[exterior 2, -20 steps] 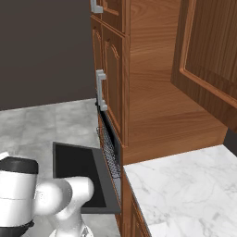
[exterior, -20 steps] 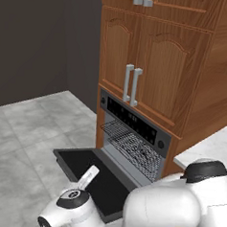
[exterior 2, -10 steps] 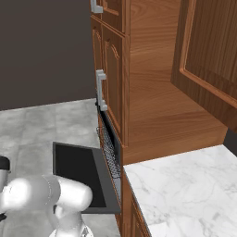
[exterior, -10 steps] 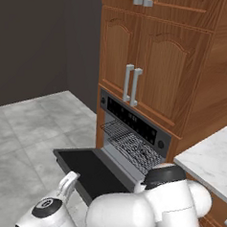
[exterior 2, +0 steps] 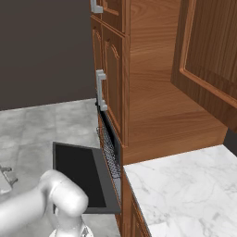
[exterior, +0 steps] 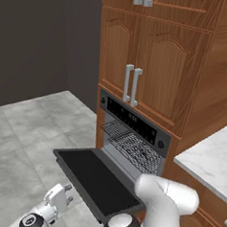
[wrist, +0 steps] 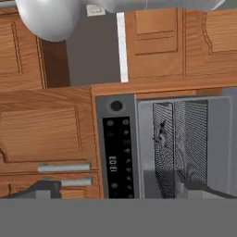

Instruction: Place the fish on the top rack of the oven, and slide the tray back inside. Close the oven door.

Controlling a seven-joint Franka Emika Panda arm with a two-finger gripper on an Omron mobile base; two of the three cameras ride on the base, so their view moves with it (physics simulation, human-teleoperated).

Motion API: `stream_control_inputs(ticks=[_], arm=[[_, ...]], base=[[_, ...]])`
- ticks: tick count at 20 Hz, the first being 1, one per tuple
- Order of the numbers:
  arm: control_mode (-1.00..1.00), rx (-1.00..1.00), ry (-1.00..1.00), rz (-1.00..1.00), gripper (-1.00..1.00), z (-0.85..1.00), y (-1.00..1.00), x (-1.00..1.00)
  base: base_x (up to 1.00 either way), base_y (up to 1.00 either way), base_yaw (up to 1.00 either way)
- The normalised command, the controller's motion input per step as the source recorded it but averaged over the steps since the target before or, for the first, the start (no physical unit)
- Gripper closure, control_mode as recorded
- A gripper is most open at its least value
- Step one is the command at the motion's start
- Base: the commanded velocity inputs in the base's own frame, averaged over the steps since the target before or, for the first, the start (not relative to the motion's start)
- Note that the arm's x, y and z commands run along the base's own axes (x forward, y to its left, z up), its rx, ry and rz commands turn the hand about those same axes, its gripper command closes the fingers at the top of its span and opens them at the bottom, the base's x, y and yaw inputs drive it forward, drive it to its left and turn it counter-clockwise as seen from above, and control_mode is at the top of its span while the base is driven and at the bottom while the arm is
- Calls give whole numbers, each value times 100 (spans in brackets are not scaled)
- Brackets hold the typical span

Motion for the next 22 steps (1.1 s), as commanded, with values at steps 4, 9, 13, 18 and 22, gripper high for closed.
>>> stream_control_inputs(ticks=[4,9,13,18,22], arm=[[-100,-17,0,-23,-100,-55,5,4],[-100,-6,0,-5,-100,-21,0,8],[-100,-8,2,-3,-100,-16,0,5],[-100,-19,17,-12,-100,-18,0,4],[-100,-19,23,-18,-100,-20,-2,17]], base=[[0,0,0],[0,0,0],[0,0,0],[0,0,0],[0,0,0]])
